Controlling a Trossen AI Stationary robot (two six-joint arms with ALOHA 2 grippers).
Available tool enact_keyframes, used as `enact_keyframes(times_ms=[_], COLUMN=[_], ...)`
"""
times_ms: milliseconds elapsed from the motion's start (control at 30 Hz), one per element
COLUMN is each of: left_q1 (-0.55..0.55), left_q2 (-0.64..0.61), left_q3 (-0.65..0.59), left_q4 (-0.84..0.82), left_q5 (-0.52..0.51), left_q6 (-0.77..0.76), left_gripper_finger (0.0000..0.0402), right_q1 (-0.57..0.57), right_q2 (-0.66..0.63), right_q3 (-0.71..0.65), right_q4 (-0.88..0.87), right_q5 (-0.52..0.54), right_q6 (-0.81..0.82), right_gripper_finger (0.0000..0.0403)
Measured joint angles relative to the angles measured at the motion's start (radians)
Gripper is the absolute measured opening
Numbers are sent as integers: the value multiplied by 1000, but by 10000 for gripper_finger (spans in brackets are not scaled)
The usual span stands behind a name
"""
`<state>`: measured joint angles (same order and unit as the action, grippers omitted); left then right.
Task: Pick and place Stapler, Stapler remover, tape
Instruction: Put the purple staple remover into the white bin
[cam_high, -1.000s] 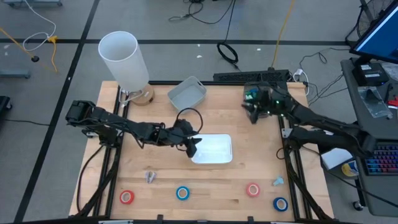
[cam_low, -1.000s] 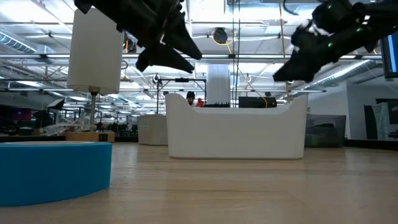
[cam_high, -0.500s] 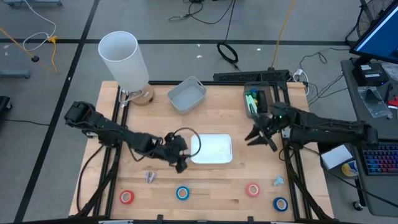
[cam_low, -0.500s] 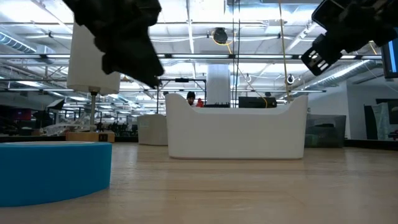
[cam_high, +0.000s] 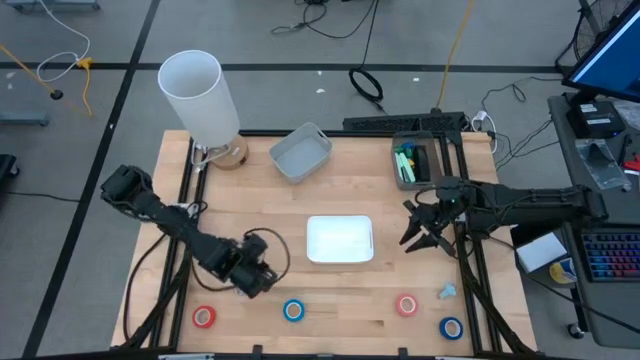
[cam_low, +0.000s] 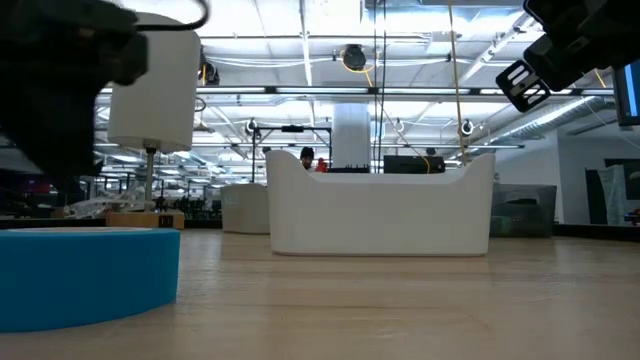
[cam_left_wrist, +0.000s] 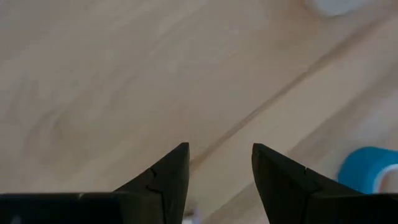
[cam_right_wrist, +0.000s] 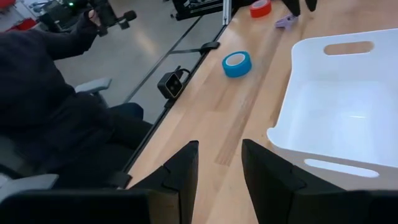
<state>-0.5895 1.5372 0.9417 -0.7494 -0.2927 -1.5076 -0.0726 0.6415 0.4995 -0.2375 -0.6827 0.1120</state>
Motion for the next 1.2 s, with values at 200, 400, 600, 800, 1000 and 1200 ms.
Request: enact_keyframes(times_ms=[200, 400, 600, 800, 1000, 1200], left_q1=[-63, -106, -153, -183, -186, -173], left_q2=[0, 0, 0, 0, 0, 0], left_q3=[0, 0, 0, 0, 0, 0], left_q4=[-95, -95, -93, -94, -135, -170], left_q5=[15, 65, 92, 89, 83, 82], left_q6=[-245, -341, -427, -473, -492, -492], left_gripper_finger=[172, 172, 173, 172, 172, 172], right_q1=[3, 3, 3, 3, 3, 3], right_q2=[0, 0, 0, -8, -15, -15], right_q3=[0, -18, -71, -76, -76, -76], right_q4=[0, 1, -2, 4, 47, 133], right_q5=[1, 0, 1, 0, 0, 0], right_q6=[-1, -3, 7, 7, 8, 8], right_gripper_finger=[114, 114, 114, 114, 114, 114])
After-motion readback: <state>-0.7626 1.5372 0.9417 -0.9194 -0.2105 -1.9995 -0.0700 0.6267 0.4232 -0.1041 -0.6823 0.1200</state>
